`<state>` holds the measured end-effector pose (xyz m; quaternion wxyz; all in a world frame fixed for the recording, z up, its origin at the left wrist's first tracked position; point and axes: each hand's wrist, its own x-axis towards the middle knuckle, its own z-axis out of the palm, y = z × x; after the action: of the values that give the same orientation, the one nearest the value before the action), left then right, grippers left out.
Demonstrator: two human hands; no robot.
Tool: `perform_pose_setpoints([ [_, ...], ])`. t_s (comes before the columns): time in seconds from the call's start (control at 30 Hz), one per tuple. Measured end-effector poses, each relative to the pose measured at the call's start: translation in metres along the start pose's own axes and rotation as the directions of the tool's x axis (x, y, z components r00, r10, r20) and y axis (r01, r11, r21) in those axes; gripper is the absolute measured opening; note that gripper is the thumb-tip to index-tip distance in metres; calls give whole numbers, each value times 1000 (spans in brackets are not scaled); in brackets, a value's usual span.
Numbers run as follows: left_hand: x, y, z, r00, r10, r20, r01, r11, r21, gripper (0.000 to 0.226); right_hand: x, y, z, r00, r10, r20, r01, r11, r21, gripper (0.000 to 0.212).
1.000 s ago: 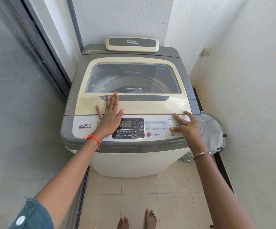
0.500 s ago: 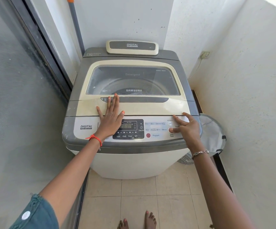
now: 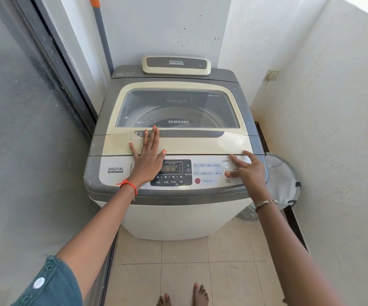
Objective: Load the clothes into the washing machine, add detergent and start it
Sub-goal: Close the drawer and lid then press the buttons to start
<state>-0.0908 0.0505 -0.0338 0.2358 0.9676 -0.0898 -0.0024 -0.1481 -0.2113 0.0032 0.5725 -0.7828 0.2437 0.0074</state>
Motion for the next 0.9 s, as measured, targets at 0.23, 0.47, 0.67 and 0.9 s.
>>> perform_pose_setpoints([
  [0.23,0,0,2,1000,-1,-1,1,1000,18,63,1,1,0,1000,-12,-4,12,1000,-8,76],
  [0.47,0,0,2,1000,2,-7,-2,1000,18,63,1,1,0,1000,-12,2,12,1000,4,75],
  [0.67,0,0,3,1000,3,-14,-2,1000,23,62,1,1,0,1000,-19,4,19,1000,13,72],
  [0.9,0,-1,5,1000,-1,-17,1,1000,24,63,6,5,0,1000,8,13,-8,1000,6,77],
])
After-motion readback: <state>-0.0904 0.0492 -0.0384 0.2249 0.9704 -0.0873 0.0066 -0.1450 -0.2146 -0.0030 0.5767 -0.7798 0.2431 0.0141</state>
